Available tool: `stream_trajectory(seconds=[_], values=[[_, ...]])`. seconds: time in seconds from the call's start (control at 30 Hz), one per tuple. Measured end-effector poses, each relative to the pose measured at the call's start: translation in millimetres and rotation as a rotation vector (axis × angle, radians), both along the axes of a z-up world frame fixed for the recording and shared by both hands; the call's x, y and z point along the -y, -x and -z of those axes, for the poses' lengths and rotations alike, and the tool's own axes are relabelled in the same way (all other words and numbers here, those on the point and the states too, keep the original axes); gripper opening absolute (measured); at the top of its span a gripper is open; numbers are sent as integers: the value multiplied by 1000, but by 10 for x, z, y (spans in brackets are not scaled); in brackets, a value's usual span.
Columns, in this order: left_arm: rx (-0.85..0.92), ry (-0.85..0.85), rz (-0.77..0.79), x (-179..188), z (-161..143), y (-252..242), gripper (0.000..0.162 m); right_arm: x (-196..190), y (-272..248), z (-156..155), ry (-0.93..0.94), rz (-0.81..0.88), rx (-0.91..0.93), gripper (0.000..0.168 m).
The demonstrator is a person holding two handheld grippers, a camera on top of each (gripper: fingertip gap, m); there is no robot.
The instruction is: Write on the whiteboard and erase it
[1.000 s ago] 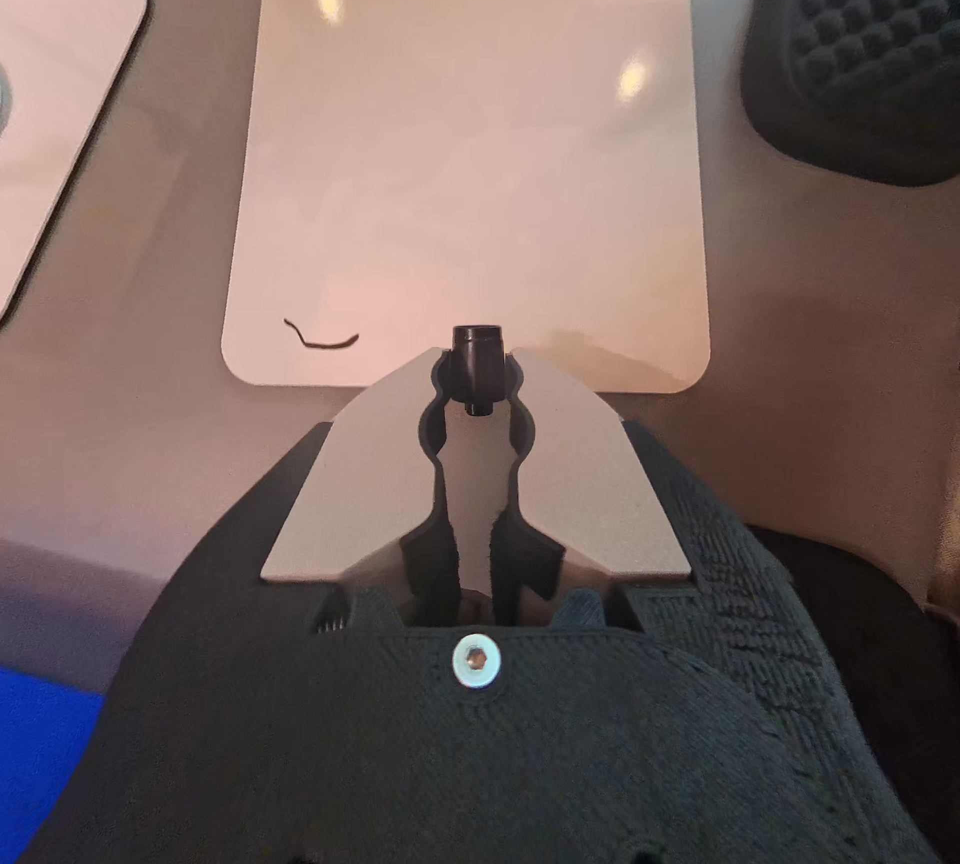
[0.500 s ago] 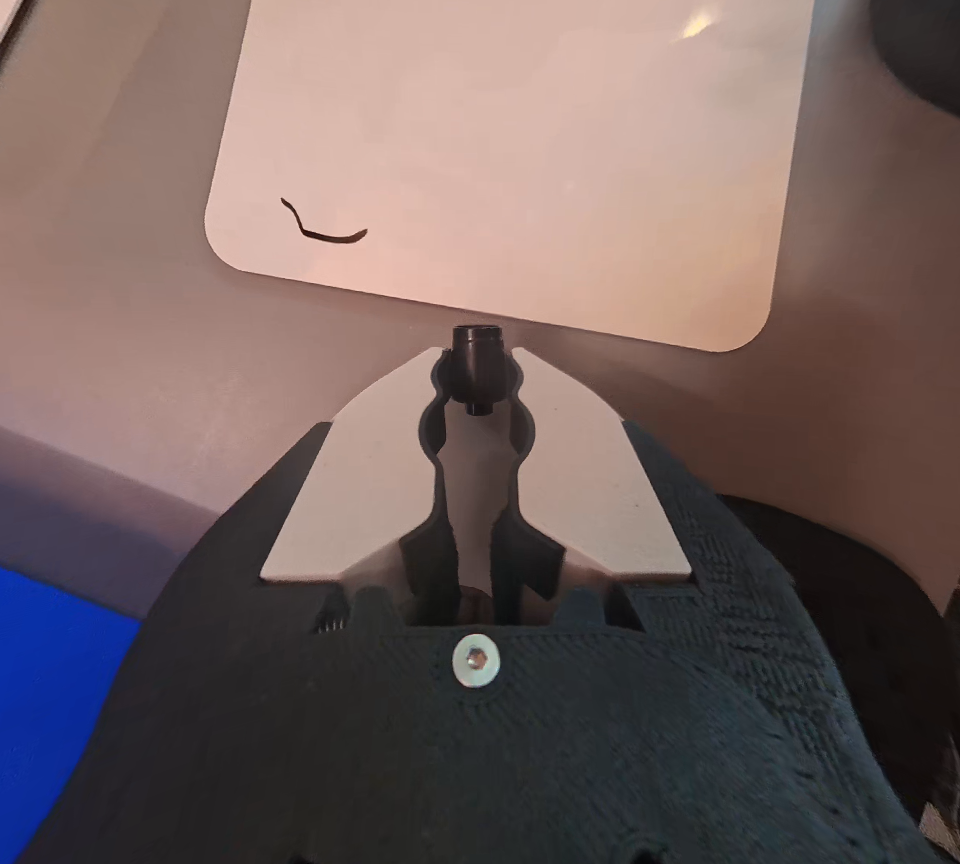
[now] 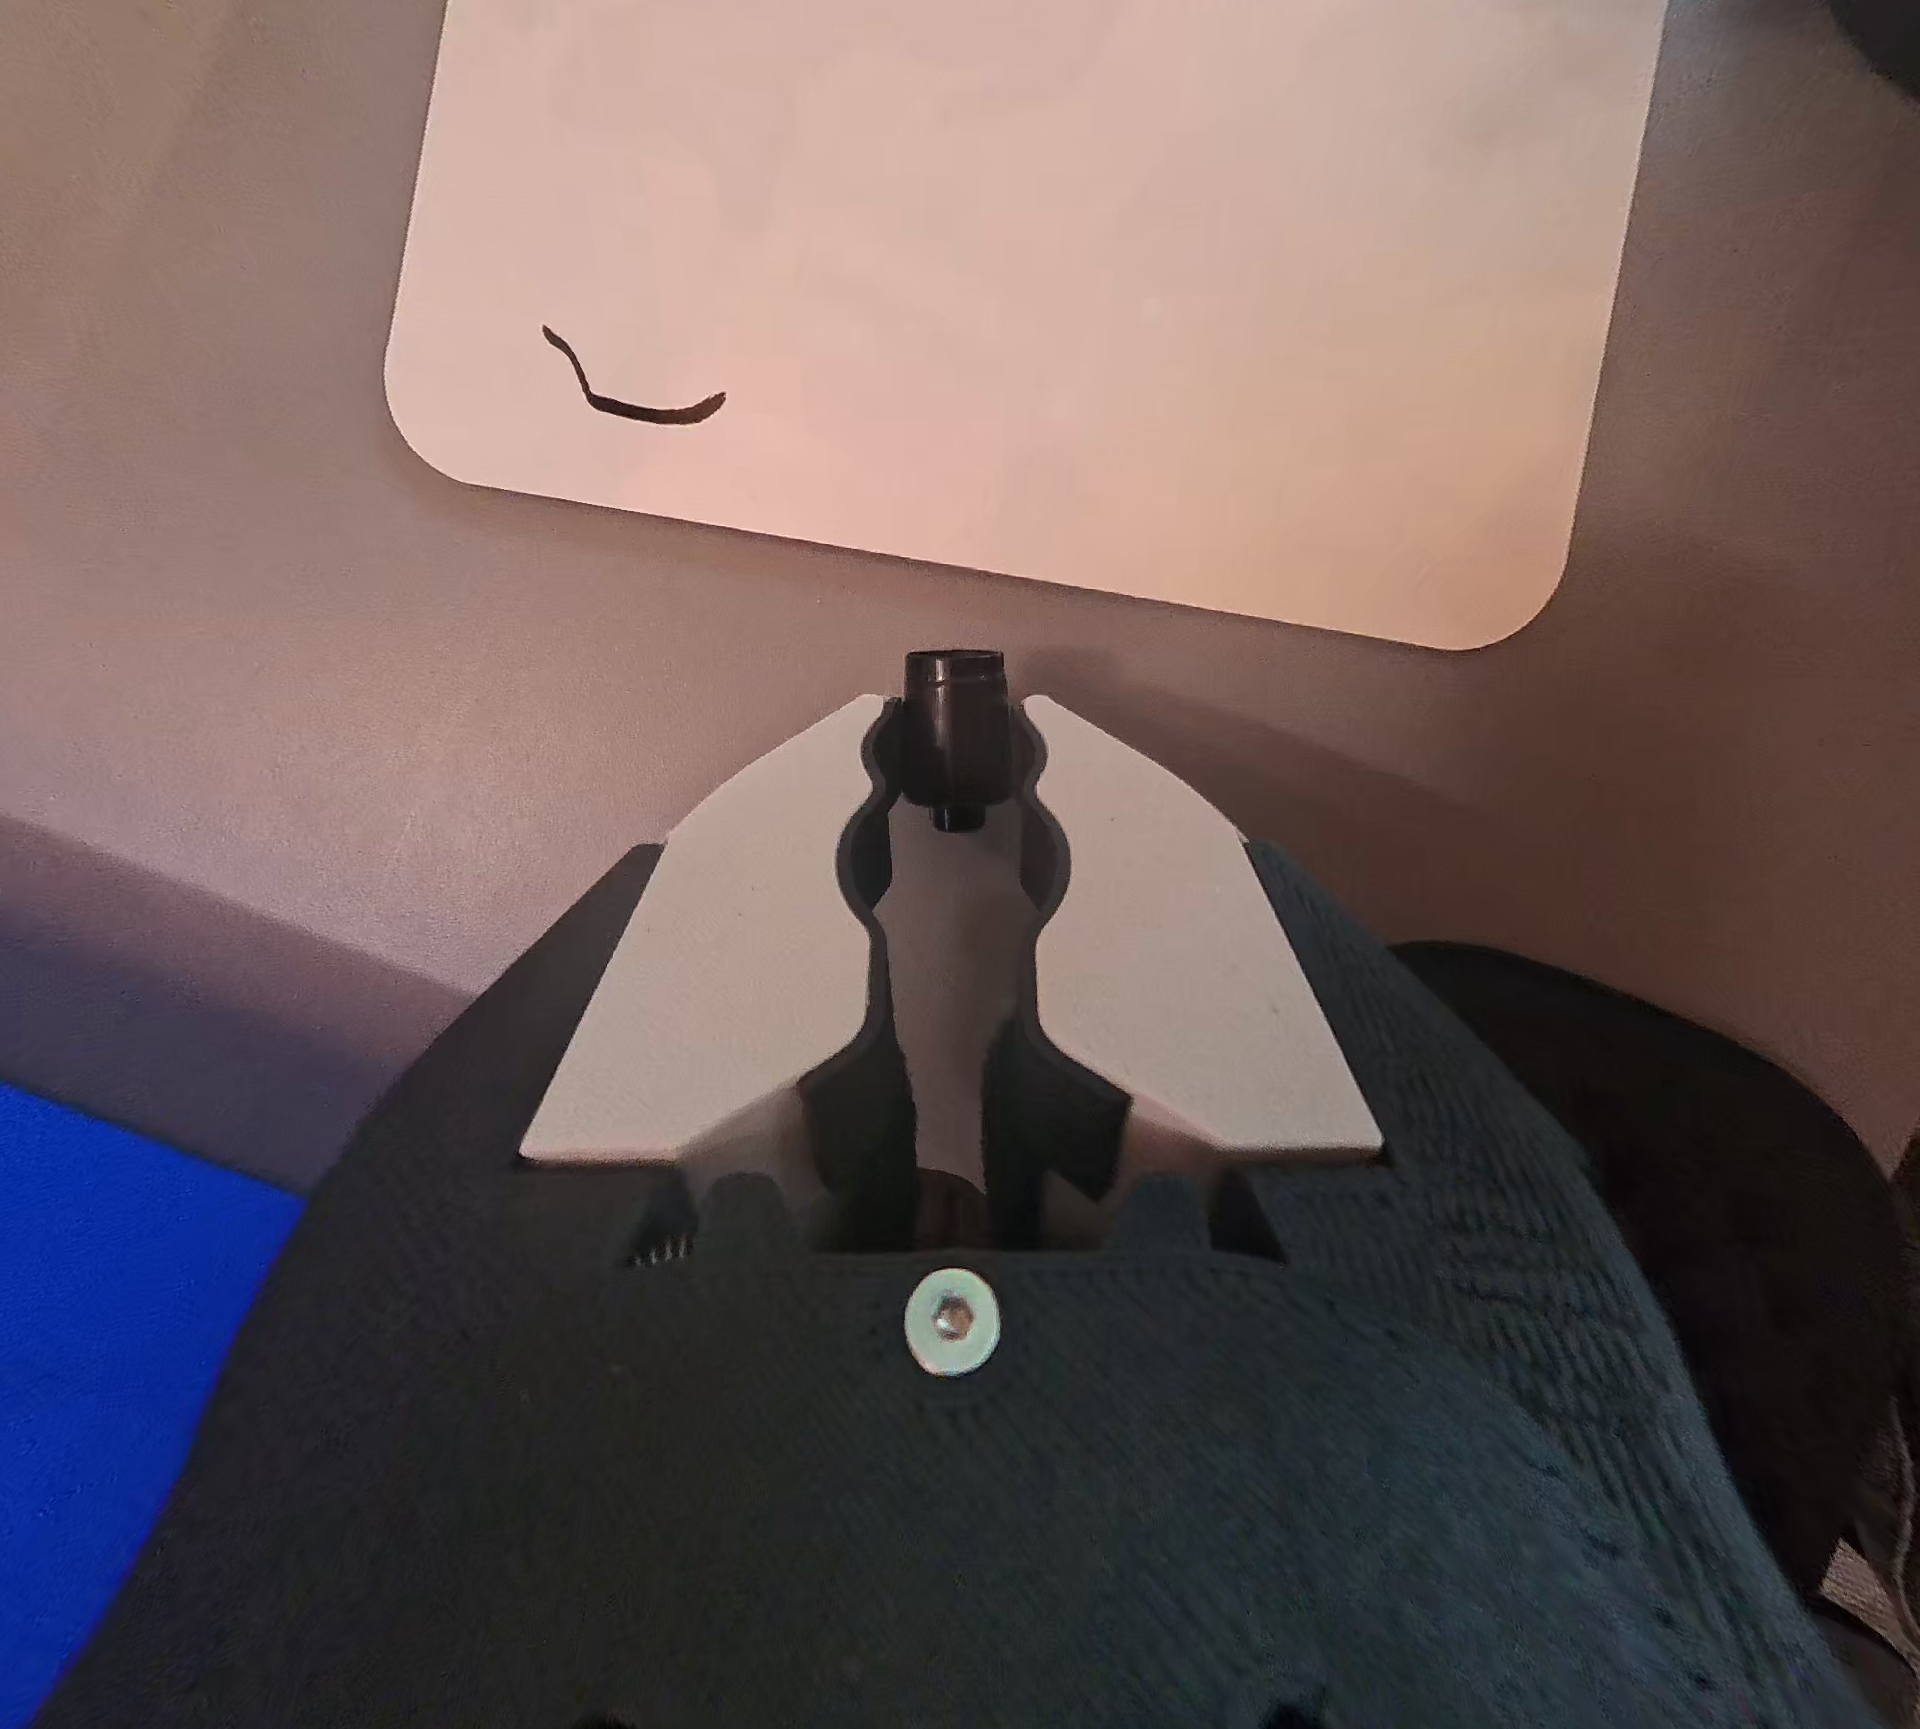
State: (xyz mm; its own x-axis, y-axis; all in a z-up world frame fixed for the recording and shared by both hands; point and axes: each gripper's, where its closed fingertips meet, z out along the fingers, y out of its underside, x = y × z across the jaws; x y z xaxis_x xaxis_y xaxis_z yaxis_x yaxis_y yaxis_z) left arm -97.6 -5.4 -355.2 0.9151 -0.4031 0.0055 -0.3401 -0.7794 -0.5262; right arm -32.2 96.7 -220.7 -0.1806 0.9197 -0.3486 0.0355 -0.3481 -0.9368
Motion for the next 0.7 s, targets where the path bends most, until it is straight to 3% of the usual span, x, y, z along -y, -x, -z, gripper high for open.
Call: stream_trajectory(seconds=[0.5, 0.7], values=[[-6, 65, 41, 46, 48, -7, 20, -61, 10, 49, 19, 9, 1, 21], [33, -18, 26, -39, -55, -33, 19, -42, 17, 26, 53, -7, -18, 21]])
